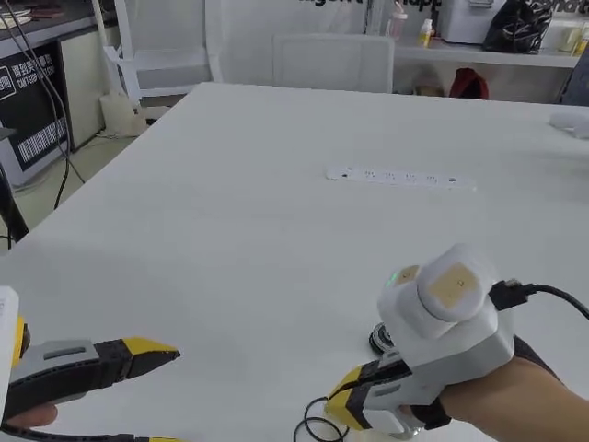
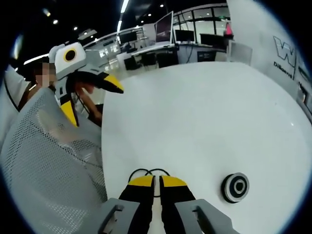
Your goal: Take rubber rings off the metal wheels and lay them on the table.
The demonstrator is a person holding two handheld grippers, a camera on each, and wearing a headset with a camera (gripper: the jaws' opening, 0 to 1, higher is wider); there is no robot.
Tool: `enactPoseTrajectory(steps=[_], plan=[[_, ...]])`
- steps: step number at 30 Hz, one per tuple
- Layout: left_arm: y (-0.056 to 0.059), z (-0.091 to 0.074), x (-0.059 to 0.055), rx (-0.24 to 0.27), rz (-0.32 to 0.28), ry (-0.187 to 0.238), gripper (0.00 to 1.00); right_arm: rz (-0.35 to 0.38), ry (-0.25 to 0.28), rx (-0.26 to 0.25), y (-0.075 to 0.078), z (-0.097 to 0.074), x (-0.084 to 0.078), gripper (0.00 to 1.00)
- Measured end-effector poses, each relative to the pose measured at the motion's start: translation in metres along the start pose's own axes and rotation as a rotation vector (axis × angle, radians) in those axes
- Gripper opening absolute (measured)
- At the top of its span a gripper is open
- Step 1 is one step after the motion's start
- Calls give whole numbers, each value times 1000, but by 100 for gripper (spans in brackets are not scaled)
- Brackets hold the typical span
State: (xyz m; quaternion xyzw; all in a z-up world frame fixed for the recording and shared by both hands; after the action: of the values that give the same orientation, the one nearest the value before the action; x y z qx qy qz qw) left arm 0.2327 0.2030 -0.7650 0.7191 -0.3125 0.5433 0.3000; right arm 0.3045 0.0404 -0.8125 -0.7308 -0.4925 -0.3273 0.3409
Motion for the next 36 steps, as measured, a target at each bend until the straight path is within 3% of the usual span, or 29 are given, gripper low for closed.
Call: enactPoseTrajectory(steps=[13,22,36], plan=[[1,-2,4,6,12,-13,60,60,133,-73,23,-27,21,3],[-1,-5,11,13,20,-4,61,119,293,-99,33,-45,44,6],[-8,-13,15,36,31,-3,62,80,408,-165,52,-75,57,26]])
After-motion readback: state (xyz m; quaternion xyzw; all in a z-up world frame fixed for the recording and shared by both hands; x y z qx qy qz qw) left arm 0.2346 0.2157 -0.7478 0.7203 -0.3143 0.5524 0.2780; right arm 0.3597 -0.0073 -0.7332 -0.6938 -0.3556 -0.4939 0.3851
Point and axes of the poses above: the centre of the closed fingertips' face, and the gripper's own axes: z roughly forward along the fingers, y roughly to its right, x roughly out of its top, the point moved 5 cm from there along -z, roughly backward along the fingers, and after that the axes turned 12 degrees about y, right-handed, at the moved point
